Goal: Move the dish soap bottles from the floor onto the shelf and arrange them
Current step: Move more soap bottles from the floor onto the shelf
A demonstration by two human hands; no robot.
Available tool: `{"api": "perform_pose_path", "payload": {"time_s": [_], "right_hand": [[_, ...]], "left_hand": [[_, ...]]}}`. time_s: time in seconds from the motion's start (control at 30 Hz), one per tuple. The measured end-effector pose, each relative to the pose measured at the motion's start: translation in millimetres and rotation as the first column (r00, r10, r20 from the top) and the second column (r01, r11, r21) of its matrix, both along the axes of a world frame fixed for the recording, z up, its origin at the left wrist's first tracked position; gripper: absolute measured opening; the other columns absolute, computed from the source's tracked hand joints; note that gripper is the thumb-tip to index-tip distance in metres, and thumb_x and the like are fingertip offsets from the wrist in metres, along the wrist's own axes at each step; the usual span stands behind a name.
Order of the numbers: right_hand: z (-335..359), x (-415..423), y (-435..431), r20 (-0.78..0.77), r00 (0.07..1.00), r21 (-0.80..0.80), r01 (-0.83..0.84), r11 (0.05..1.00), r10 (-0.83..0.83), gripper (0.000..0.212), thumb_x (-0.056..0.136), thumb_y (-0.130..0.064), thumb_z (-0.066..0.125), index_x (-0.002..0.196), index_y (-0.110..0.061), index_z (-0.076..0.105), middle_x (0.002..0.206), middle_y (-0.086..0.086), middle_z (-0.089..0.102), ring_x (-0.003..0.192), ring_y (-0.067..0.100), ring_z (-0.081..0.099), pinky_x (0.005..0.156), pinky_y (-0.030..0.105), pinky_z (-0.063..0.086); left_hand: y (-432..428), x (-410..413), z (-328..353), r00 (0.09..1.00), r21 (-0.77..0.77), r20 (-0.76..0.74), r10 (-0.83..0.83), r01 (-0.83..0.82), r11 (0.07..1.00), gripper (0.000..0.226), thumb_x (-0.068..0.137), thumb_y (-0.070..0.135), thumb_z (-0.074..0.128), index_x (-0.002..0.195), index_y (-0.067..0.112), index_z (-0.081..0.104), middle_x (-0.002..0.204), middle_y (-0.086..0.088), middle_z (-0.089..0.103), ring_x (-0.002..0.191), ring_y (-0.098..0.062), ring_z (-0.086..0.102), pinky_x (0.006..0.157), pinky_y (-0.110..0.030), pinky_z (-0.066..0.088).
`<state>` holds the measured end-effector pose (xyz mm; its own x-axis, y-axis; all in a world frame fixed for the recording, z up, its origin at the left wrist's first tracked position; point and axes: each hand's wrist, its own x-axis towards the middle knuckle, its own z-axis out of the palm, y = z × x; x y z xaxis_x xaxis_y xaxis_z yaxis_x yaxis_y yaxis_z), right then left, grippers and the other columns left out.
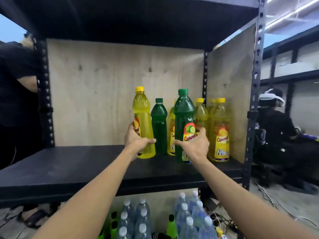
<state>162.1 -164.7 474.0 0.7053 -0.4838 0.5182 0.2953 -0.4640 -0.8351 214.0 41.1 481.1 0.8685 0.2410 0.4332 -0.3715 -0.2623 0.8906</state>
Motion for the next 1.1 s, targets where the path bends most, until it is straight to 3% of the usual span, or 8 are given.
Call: {"api": "perform_pose_path", "payload": {"time_s": [0.23, 0.57, 0.67, 0.73, 0.83, 0.93, 1.03, 1.1], "right_hand": [[-27, 46, 13, 0.02, 0.998, 0.018, 0.056, 0.998, -0.056, 0.096, 0.052, -0.04, 0.095, 0.128, -0.015, 0.042, 0.123, 0.008, 0.059, 0.117, 0.028, 0.056, 0.095, 0.039, 0.049], [-35, 53, 7, -0.029, 1.0, 0.004, 0.01, 1.0, -0.009, 0.099, 0.057, -0.041, 0.094, 0.133, -0.012, 0.037, 0.128, 0.01, 0.053, 0.12, 0.029, 0.053, 0.098, 0.042, 0.05], [-32, 34, 6, -0.16, 0.987, -0.061, 0.017, 0.998, -0.026, 0.111, 0.059, -0.044, 0.092, 0.145, -0.016, 0.027, 0.14, 0.015, 0.044, 0.133, 0.036, 0.041, 0.106, 0.048, 0.038], [-36, 11, 8, -0.188, 0.975, -0.119, 0.099, 0.988, -0.121, 0.105, 0.064, -0.042, 0.089, 0.147, -0.022, 0.026, 0.14, 0.016, 0.041, 0.132, 0.039, 0.038, 0.107, 0.053, 0.033], [-68, -43, 21, 0.021, 0.984, -0.236, 0.177, 0.955, -0.177, 0.071, 0.072, -0.03, 0.079, 0.132, -0.029, 0.043, 0.126, 0.007, 0.047, 0.117, 0.031, 0.044, 0.095, 0.046, 0.034], [-135, -99, 47, 0.097, 0.993, -0.381, 0.103, 0.919, -0.071, 0.042, 0.072, -0.028, 0.072, 0.11, -0.033, 0.056, 0.106, -0.004, 0.048, 0.1, 0.02, 0.044, 0.081, 0.03, 0.025], [-218, -143, 73, -0.229, 0.971, -0.586, -0.195, 0.786, 0.069, 0.032, 0.076, -0.032, 0.069, 0.107, -0.031, 0.059, 0.107, -0.003, 0.051, 0.104, 0.023, 0.047, 0.086, 0.036, 0.037], [-272, -161, 92, -0.593, 0.793, -0.56, -0.532, 0.635, 0.141, 0.044, 0.076, -0.035, 0.069, 0.118, -0.029, 0.059, 0.119, 0.004, 0.054, 0.113, 0.028, 0.05, 0.093, 0.036, 0.043]], "left_hand": [[-2, 48, -27, 0.997, 0.161, -0.014, 0.077, -0.074, 0.984, 0.121, 0.047, 0.026, 0.1, 0.146, 0.024, 0.03, 0.139, -0.003, 0.053, 0.128, -0.027, 0.051, 0.105, -0.044, 0.043], [-2, 58, -31, 0.995, 0.244, -0.095, 0.036, -0.012, 0.97, 0.129, 0.05, 0.038, 0.098, 0.149, 0.029, 0.016, 0.143, -0.005, 0.047, 0.129, -0.028, 0.048, 0.102, -0.045, 0.045], [2, 37, -30, 0.974, 0.318, -0.226, 0.017, 0.057, 0.946, 0.137, 0.06, 0.021, 0.095, 0.157, 0.027, -0.001, 0.152, -0.007, 0.04, 0.135, -0.032, 0.044, 0.105, -0.046, 0.042], [10, 8, -34, 0.963, 0.34, -0.26, 0.067, 0.027, 0.94, 0.127, 0.068, 0.015, 0.089, 0.159, 0.026, 0.002, 0.152, -0.009, 0.042, 0.13, -0.031, 0.048, 0.104, -0.042, 0.044], [28, -63, -60, 0.982, 0.291, 0.025, 0.19, -0.188, 0.938, 0.09, 0.072, 0.017, 0.085, 0.148, 0.031, 0.039, 0.139, -0.002, 0.054, 0.124, -0.02, 0.054, 0.103, -0.038, 0.047], [48, -153, -113, 0.884, 0.157, 0.307, 0.354, -0.414, 0.897, 0.055, 0.077, 0.011, 0.075, 0.118, 0.042, 0.056, 0.104, 0.011, 0.054, 0.092, -0.002, 0.057, 0.078, -0.025, 0.053], [74, -220, -182, 0.82, 0.148, 0.274, 0.503, -0.553, 0.82, 0.039, 0.077, 0.008, 0.069, 0.102, 0.036, 0.058, 0.091, 0.006, 0.05, 0.08, -0.001, 0.052, 0.071, -0.02, 0.042], [101, -242, -234, 0.823, 0.124, 0.018, 0.568, -0.566, 0.815, 0.033, 0.079, 0.003, 0.069, 0.099, 0.027, 0.059, 0.094, -0.006, 0.057, 0.083, -0.012, 0.057, 0.074, -0.033, 0.048]]}}
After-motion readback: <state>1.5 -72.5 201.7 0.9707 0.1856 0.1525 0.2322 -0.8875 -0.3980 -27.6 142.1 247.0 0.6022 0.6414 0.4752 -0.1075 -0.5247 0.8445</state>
